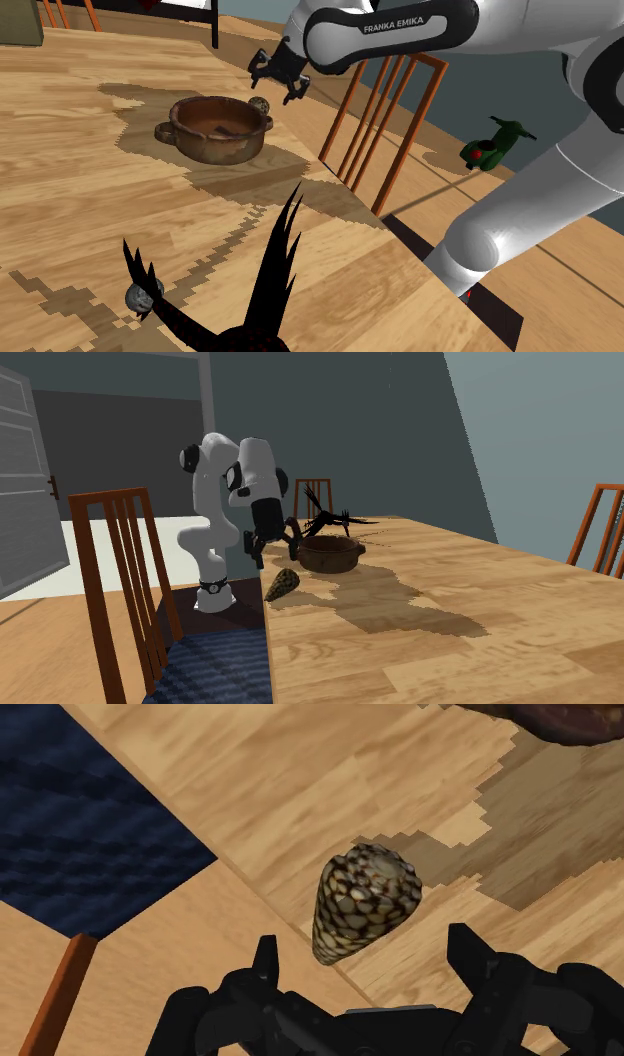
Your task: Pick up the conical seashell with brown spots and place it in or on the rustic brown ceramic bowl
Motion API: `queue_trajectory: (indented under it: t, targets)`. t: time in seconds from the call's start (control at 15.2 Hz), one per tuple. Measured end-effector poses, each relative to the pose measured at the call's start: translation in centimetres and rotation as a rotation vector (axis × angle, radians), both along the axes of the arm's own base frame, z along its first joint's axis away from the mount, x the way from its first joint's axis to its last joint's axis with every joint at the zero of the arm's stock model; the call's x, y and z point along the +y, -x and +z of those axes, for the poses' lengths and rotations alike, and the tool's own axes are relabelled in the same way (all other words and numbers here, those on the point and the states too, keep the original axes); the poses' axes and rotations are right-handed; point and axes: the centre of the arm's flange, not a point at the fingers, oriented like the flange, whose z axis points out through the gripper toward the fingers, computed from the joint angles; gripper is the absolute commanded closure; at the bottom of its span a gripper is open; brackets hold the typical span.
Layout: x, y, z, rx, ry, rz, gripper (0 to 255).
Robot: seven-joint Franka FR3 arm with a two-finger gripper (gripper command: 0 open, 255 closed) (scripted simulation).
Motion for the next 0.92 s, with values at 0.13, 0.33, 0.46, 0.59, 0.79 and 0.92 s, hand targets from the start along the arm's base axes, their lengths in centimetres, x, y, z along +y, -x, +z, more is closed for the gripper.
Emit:
queue_trajectory:
  t: [0.13,0.33,0.46,0.59,0.79,0.92]
  targets:
    - [0.0,-0.5,-0.9,0.009,-0.003,0.001,0]
    - [0.1,-1.4,-2.5,0.012,-0.004,0.001,0]
    - [0.1,-1.6,-2.9,0.012,-0.004,0.001,0]
    - [0.1,-1.6,-2.9,0.012,-0.004,0.001,0]
    - [0.1,-1.7,-3.0,0.012,-0.004,0.001,0]
    - [0.2,-1.7,-2.8,0.007,-0.006,0.003,255]
